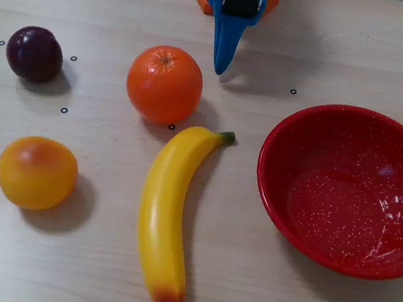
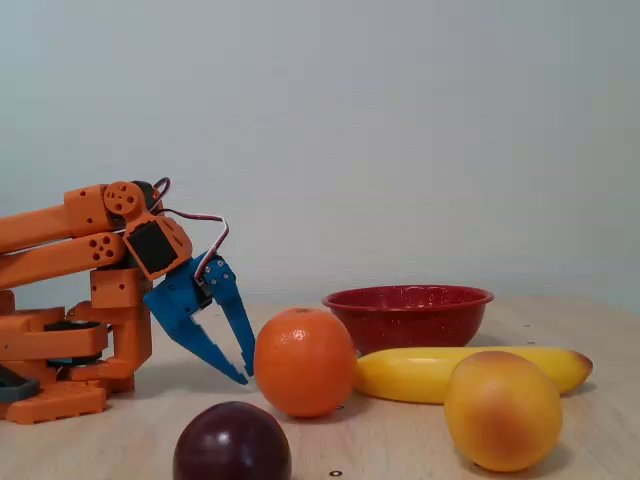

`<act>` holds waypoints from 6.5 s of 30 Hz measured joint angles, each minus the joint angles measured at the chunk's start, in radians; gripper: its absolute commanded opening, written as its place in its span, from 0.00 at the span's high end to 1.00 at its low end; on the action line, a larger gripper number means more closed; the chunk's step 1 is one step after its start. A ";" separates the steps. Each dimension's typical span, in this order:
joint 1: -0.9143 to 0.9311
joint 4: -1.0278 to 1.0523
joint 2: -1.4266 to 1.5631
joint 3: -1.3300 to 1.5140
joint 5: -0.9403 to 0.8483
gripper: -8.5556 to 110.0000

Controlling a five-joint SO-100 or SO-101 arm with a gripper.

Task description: Put banana in the red bowl.

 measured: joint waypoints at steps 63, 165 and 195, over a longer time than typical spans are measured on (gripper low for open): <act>0.000 0.000 0.000 0.000 0.000 0.93; 0.210 0.410 -1.890 -1.987 -1.023 0.86; 0.244 0.399 -2.405 -2.382 -1.424 0.61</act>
